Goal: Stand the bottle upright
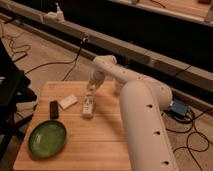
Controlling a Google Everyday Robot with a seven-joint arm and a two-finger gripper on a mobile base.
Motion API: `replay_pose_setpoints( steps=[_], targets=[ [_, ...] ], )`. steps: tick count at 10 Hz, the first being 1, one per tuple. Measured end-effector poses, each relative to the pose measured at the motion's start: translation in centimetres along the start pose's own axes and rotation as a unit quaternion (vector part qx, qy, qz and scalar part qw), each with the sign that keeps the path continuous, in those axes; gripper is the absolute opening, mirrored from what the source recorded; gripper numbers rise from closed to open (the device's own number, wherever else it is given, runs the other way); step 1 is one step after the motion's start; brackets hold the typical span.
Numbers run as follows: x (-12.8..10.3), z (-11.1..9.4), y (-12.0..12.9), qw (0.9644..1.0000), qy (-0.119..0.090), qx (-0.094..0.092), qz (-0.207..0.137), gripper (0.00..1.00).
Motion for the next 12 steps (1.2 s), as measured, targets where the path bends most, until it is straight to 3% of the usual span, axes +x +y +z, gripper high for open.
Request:
replay_pose_setpoints(
  steps=[1, 3, 5, 12],
  targets=[
    [-1.0, -1.5, 0.6, 0.9998, -0.018, -0.010, -0.003, 0.00],
    [-4.1, -6.1, 1.7, 0.9964, -0.079, -0.026, -0.014, 0.00],
    [-5.4, -8.2, 2.0, 0.9935, -0.107, -0.035, -0.014, 0.00],
    [-5.3, -8.0, 2.5, 0.9936, -0.105, -0.037, -0.015, 0.00]
  ],
)
